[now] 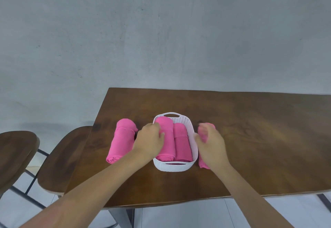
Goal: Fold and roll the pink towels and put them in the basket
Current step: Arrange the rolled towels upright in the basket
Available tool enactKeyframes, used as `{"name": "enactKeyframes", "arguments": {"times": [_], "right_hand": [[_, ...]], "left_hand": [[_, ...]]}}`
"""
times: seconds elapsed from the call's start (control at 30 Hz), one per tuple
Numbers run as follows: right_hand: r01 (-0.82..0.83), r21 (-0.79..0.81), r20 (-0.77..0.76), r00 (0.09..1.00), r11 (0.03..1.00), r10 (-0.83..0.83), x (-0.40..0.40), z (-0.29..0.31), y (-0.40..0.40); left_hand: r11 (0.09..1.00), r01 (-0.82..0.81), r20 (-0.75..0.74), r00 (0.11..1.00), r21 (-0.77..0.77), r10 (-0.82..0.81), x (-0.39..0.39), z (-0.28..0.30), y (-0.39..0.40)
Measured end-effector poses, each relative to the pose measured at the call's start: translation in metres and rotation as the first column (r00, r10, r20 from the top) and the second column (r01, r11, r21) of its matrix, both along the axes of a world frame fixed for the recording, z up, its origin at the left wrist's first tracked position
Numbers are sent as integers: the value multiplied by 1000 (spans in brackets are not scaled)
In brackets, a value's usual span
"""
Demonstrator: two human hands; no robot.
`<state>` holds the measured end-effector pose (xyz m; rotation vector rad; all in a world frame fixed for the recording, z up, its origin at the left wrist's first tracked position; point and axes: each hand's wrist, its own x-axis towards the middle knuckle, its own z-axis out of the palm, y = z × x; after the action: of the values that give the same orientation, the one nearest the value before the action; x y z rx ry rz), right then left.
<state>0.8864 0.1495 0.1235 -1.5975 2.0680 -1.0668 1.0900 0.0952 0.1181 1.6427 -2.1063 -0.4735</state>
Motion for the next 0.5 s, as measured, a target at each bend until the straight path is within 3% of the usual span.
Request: {"name": "enactKeyframes", "arguments": {"times": [0.1, 0.23, 0.4, 0.5], "right_hand": [[-160, 183, 101, 984, 970, 144, 28, 5, -3], [-196, 388, 9, 978, 900, 209, 63, 0, -16], [-167, 469, -187, 941, 867, 282, 85, -1, -30], [-146, 510, -207, 936, 848, 285, 91, 2, -35]], "left_hand": [[999, -43, -60, 997, -23, 42, 2, -7, 3], [995, -98, -274, 956, 29, 102, 6, -5, 11], [982, -148, -466, 865, 117, 185, 10, -6, 14], [974, -183, -510, 829, 136, 227, 12, -7, 14]]}}
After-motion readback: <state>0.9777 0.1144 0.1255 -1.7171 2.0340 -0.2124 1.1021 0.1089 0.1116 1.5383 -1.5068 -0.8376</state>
